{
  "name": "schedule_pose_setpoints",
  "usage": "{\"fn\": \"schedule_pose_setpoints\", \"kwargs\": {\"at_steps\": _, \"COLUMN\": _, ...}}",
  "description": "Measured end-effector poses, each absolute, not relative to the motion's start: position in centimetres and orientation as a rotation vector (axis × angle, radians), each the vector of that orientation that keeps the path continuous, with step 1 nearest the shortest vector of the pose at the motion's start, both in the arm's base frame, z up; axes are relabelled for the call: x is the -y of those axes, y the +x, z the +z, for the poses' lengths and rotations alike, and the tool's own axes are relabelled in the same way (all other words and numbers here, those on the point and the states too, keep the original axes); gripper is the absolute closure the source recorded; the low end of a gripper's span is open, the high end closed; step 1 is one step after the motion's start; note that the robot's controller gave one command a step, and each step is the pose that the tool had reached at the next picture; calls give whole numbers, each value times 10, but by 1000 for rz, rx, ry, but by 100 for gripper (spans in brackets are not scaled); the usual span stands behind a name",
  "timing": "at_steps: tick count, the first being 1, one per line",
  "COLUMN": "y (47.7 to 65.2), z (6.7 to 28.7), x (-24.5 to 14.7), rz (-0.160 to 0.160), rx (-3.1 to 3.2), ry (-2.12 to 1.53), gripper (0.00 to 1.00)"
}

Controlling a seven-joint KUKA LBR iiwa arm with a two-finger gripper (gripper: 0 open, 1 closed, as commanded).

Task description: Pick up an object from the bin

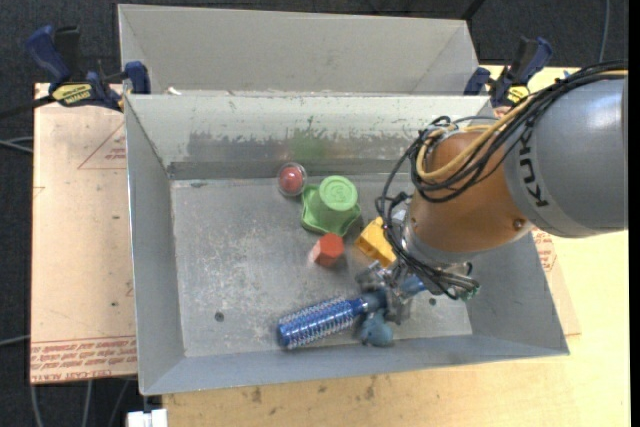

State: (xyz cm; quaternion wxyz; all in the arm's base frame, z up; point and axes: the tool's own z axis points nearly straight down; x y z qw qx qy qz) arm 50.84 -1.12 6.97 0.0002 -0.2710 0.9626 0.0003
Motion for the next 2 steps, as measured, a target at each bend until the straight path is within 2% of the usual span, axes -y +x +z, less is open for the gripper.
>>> {"fn": "schedule_pose_setpoints", "kwargs": {"at_steps": 1, "y": 499, "z": 171, "x": -10, "rz": -1, "rx": -3020, "ry": -831, "gripper": 100}}
{"fn": "schedule_pose_setpoints", "kwargs": {"at_steps": 2, "y": 495, "z": 234, "x": -16, "rz": -2, "rx": -3020, "ry": -832, "gripper": 100}}
